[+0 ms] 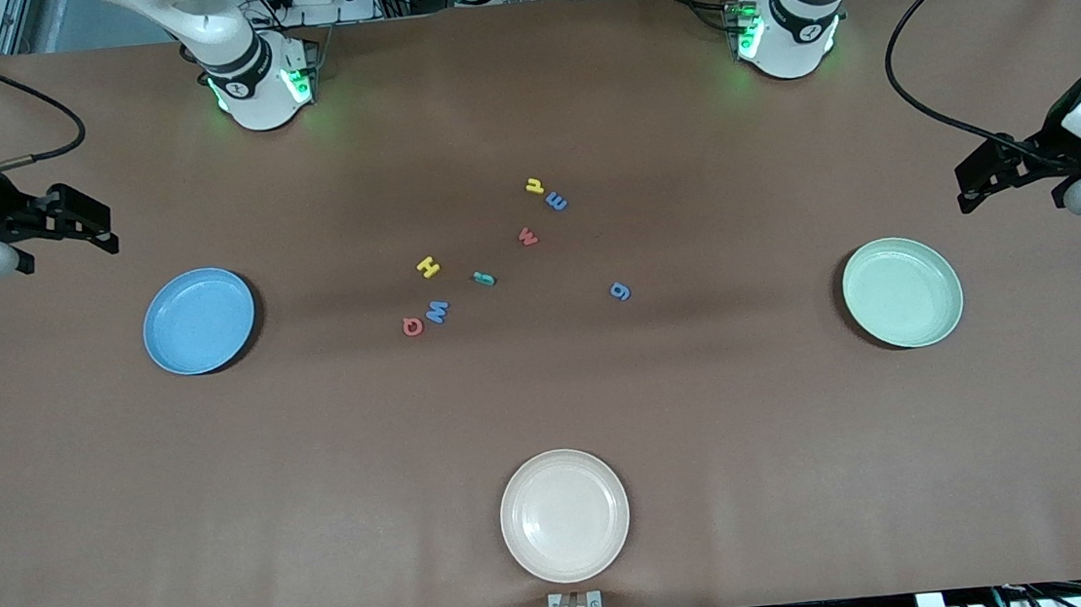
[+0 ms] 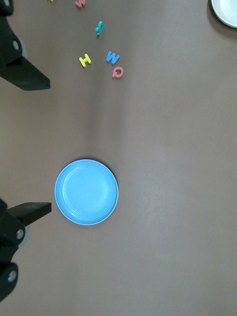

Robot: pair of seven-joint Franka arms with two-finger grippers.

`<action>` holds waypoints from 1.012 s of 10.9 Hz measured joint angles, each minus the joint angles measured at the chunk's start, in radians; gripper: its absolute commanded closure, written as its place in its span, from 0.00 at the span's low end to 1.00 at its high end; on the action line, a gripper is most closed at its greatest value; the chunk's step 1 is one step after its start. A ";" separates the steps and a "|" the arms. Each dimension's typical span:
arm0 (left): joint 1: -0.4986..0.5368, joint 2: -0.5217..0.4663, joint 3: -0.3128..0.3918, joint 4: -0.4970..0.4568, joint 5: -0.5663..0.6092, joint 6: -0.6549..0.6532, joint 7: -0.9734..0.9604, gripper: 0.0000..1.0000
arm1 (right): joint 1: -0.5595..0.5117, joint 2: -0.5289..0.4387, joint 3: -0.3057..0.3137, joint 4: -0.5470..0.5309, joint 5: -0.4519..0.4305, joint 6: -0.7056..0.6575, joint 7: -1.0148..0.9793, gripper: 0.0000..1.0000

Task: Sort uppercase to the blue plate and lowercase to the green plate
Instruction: 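Move the left gripper over the blue 6 letter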

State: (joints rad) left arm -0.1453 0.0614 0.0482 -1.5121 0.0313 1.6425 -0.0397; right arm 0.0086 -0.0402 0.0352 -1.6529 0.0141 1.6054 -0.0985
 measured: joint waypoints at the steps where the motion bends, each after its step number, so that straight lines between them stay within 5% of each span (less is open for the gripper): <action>1: 0.000 0.000 0.000 0.001 0.000 0.000 0.000 0.00 | 0.000 0.000 0.000 -0.001 0.000 0.000 -0.001 0.00; 6: 0.000 0.001 -0.001 -0.003 -0.018 -0.001 0.001 0.00 | 0.000 0.000 -0.001 -0.001 0.000 0.000 -0.002 0.00; 11: -0.049 0.034 -0.051 -0.126 -0.061 0.073 -0.160 0.00 | 0.000 0.000 -0.002 -0.002 0.000 0.001 -0.002 0.00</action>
State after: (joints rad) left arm -0.1944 0.0950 -0.0031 -1.6380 -0.0295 1.7153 -0.1993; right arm 0.0081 -0.0402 0.0328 -1.6548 0.0141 1.6066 -0.1007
